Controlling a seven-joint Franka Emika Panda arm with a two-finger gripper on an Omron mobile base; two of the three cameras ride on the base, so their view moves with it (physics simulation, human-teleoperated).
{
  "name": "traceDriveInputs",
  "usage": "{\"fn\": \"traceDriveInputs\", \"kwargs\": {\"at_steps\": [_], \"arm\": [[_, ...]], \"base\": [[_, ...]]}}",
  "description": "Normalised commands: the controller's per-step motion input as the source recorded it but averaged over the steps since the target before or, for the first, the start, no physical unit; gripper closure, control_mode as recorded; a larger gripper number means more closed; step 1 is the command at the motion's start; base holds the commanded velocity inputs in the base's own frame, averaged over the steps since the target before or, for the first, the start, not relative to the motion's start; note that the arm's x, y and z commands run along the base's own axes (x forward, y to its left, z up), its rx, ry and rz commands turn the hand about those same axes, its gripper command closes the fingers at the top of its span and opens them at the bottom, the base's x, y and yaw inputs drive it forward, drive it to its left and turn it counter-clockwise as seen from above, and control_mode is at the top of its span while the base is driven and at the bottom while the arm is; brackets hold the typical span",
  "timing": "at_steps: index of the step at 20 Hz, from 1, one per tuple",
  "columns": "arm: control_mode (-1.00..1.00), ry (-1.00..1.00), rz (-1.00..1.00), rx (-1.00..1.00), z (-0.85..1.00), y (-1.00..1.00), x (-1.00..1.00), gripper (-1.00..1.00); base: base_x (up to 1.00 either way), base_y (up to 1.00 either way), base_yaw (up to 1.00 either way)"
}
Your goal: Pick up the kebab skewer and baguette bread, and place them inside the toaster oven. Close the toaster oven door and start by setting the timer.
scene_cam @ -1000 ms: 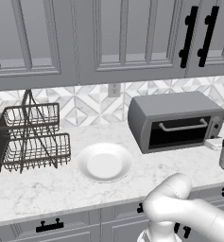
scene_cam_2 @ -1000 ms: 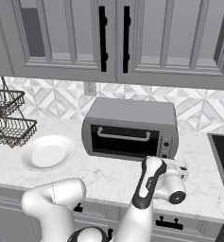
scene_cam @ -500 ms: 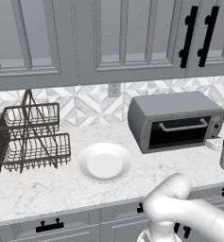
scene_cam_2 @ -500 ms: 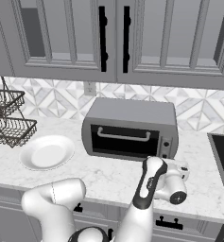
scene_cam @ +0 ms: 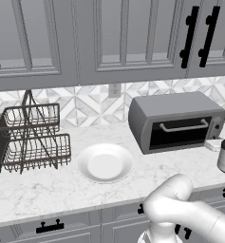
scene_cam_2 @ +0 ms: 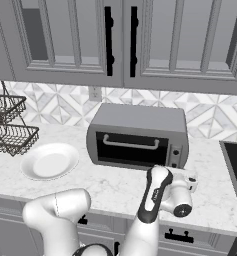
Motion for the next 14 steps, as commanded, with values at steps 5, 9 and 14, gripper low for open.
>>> {"fn": "traceDriveInputs", "kwargs": {"at_steps": [5, 9, 14], "arm": [[-1.0, 0.0, -0.11, 0.0, 0.0, 0.08, 0.0, 1.0], [-1.0, 0.0, -0.05, 0.0, 0.0, 0.02, 0.0, 1.0], [-1.0, 0.0, 0.0, 0.0, 0.0, 0.0, 0.0, 1.0]], "base": [[0.0, 0.0, 0.0], [0.0, 0.0, 0.0], [0.0, 0.0, 0.0]]}}
